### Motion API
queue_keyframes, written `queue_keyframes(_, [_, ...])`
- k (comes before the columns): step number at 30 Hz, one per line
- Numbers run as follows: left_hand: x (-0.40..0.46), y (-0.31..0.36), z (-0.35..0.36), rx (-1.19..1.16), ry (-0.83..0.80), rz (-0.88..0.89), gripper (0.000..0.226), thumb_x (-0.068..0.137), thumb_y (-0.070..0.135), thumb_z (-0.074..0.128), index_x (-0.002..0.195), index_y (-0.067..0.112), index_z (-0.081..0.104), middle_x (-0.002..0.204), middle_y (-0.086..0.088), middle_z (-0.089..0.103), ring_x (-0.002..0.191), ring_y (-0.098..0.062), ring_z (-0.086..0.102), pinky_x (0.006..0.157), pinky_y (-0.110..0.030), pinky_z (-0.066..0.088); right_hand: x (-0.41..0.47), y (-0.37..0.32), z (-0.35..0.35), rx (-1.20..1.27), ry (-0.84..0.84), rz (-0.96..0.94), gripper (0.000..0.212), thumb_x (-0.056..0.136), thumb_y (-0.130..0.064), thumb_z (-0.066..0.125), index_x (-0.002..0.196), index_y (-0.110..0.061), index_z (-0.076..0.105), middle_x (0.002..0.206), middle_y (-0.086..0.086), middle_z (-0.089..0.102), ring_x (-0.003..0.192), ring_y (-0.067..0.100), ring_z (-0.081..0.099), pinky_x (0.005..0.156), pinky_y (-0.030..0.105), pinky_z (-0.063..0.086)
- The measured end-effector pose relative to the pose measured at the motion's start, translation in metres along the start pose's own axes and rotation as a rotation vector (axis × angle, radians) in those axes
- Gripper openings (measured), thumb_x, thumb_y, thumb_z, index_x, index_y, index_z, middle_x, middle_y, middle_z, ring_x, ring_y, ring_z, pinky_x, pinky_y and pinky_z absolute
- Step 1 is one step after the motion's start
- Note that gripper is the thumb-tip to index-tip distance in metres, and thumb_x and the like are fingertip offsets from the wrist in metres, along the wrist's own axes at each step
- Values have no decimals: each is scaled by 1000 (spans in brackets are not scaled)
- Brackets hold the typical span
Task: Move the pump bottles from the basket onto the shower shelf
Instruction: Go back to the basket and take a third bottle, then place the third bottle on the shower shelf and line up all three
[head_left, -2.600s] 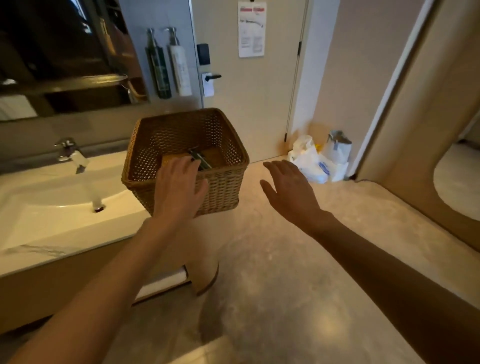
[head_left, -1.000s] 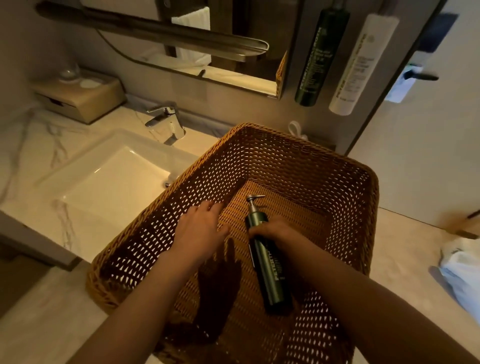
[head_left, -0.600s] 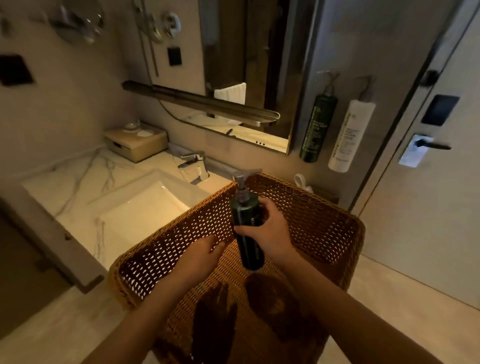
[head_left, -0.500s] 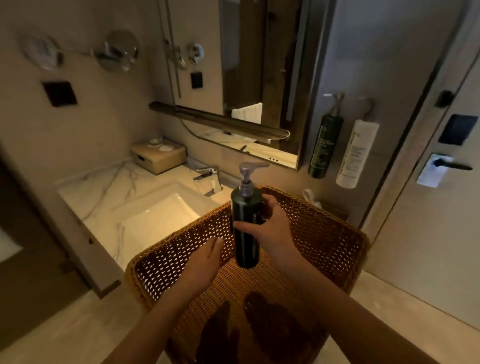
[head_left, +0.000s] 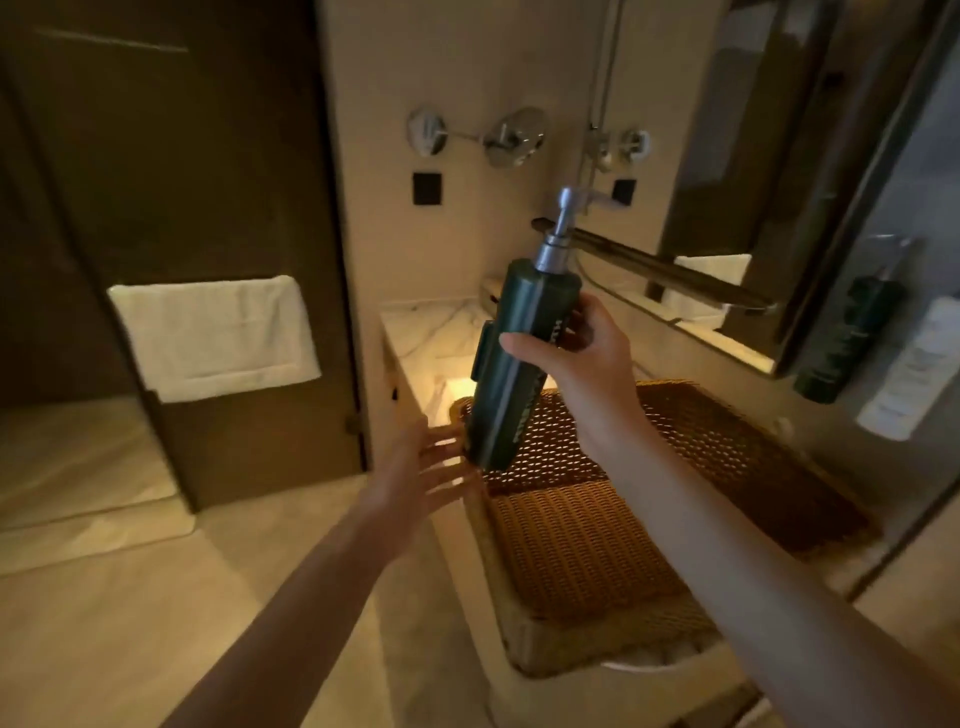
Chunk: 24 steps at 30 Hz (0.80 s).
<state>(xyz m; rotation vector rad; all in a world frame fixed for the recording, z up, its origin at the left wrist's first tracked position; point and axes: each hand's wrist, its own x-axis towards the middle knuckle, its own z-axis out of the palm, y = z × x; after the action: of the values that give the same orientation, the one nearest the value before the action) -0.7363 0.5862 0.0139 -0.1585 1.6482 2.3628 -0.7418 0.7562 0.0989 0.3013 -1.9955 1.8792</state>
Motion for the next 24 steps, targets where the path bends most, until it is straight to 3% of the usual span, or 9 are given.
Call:
queue_keyframes(5, [-47,7,-65,-218,178,-50,48,99,37,35,116,-2,58,111,-22,64,104,-37,62,85,-43,51,-28,1,66,76,-108,63,59,65,-25,83,117,-21,56,109,-7,66,103,6,61,87,30,48])
queue_keyframes(9, [-76,-4,-119,-310,283,-67,46,98,36,38,115,-1,59,113,-23,64,106,-37,61,88,-43,51,-53,12,126,76,-192,101,59,64,-26,84,117,-25,56,107,-10,66,101,3,61,86,29,50])
queue_keyframes(16, [-125,-33,-240,-502,441,-165,40,96,33,42,114,1,59,114,-24,64,102,-37,63,78,-43,53,-104,43,246,87,-342,217,58,62,-26,85,113,-28,57,101,-11,68,89,-5,63,77,23,50])
queue_keyframes(20, [-160,-41,-321,-537,530,-160,39,95,32,43,114,2,59,110,-22,67,100,-36,65,79,-42,54,-138,54,330,103,-404,285,60,59,-28,86,111,-32,56,103,-11,67,94,-1,63,84,29,51])
queue_keyframes(24, [-189,-44,-384,-578,642,-135,36,94,30,44,114,3,60,105,-20,70,94,-35,69,75,-41,56,-169,62,403,140,-452,353,59,61,-32,85,111,-37,53,106,-13,65,98,-2,61,77,21,45])
